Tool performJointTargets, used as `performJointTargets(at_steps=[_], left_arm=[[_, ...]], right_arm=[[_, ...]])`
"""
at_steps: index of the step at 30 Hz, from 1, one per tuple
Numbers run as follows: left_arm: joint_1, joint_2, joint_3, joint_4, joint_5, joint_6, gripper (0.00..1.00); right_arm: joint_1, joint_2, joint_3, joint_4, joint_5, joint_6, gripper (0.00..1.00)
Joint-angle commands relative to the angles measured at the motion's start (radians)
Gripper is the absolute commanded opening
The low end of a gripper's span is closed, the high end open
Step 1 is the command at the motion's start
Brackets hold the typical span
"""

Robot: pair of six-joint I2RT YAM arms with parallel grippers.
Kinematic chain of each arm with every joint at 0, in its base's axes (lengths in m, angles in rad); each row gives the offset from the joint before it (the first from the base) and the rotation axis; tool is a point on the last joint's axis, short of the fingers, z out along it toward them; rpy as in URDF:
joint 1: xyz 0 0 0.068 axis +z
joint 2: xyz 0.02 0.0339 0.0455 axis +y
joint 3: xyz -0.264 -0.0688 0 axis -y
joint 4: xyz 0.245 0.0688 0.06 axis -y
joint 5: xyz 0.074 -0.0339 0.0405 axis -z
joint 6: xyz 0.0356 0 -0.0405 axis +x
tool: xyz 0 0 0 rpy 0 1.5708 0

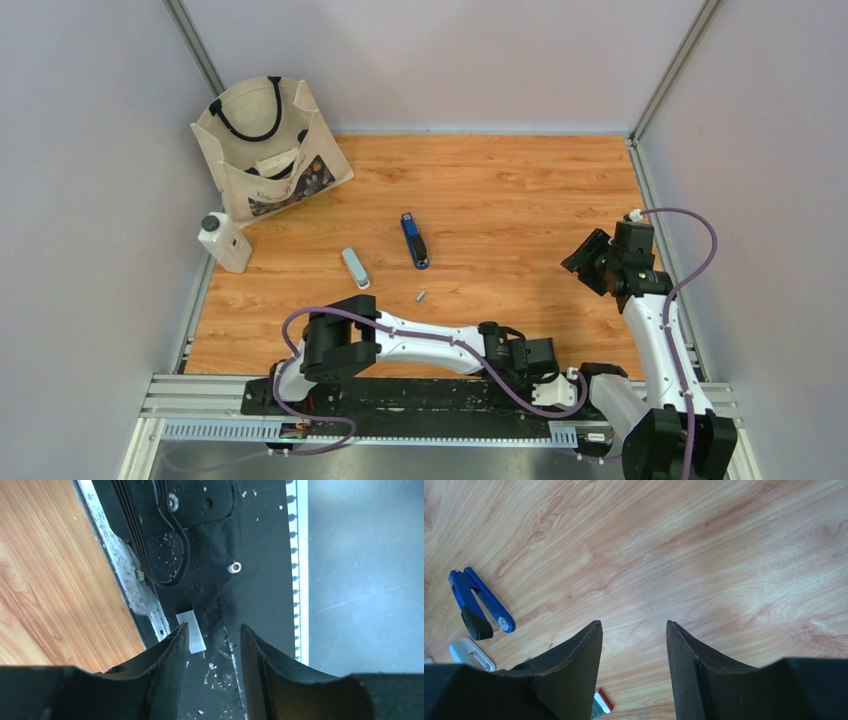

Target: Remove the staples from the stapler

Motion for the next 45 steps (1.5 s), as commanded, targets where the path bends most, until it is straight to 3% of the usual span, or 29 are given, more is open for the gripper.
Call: performJointTargets(at_steps=[1, 21, 27, 36, 45], left_arm=[[-0.013, 0.027, 0.056, 0.022, -0.037, -0.033, 0.5], [-0.01, 0.044, 0.051, 0.034, -0.093, -0.002, 0.43], [-0.01, 0.04, 0.007, 0.045, -0.071, -0.008, 0.35], [0.006, 0.029, -0.007, 0.053, -0.064, -0.016, 0.15], [0.094, -0.085, 0.011, -0.021, -0.129, 0.053, 0.12]], right_arm=[[-0.005, -0.025, 0.0, 0.029, -0.01, -0.012, 0.53], [-0.005, -0.025, -0.003, 0.04, -0.033, -0.014, 0.52], [-0.007, -0.025, -0.003, 0.039, -0.033, -0.015, 0.52], [-0.008, -0.027, 0.0, 0.035, -0.03, -0.012, 0.52], [-0.016, -0.039, 0.012, 0.019, -0.03, -0.001, 0.52]])
